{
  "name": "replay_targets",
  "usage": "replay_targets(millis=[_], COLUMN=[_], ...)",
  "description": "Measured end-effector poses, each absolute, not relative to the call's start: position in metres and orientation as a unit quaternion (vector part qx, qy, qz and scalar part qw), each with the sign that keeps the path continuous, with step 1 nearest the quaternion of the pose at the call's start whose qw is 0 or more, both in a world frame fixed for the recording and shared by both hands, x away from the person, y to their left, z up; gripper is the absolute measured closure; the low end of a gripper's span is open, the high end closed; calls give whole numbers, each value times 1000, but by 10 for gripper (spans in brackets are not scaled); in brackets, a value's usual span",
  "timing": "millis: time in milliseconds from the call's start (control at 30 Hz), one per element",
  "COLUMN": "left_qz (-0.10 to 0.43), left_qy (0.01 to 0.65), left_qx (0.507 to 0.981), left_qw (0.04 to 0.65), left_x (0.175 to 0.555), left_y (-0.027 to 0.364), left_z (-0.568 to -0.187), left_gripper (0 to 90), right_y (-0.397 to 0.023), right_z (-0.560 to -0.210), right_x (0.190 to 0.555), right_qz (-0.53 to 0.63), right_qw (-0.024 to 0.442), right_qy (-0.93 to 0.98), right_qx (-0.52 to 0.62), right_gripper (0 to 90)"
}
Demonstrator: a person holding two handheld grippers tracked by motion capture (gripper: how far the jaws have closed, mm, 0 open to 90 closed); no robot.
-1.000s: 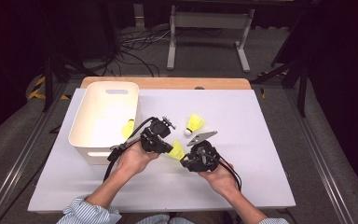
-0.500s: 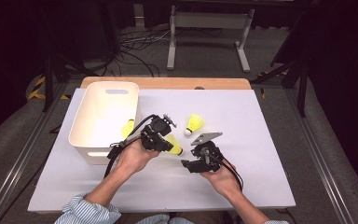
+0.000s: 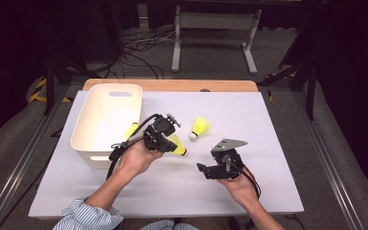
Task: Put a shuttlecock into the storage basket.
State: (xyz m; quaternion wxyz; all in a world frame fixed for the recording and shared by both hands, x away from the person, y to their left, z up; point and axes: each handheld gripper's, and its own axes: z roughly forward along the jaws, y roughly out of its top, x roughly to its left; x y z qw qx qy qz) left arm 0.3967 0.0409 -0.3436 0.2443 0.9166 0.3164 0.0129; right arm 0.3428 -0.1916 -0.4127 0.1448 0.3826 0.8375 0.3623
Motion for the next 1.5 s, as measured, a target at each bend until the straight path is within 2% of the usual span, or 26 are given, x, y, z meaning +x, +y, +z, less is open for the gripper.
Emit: replay_targets(millis=[1067, 1500], left_qz=[17, 18], left_qy=[339, 352], left_qx=[905, 897], left_qw=[258, 268], left_x=[404, 408], left_y=[62, 74], left_z=[-325, -314], left_gripper=[900, 900], right_y=[-261, -282], right_z=[-422, -431], right_x=[310, 298], right_qz=[424, 441], right_qw=[208, 229], right_qy=[769, 745], right_qx=[431, 445], right_gripper=[155, 134])
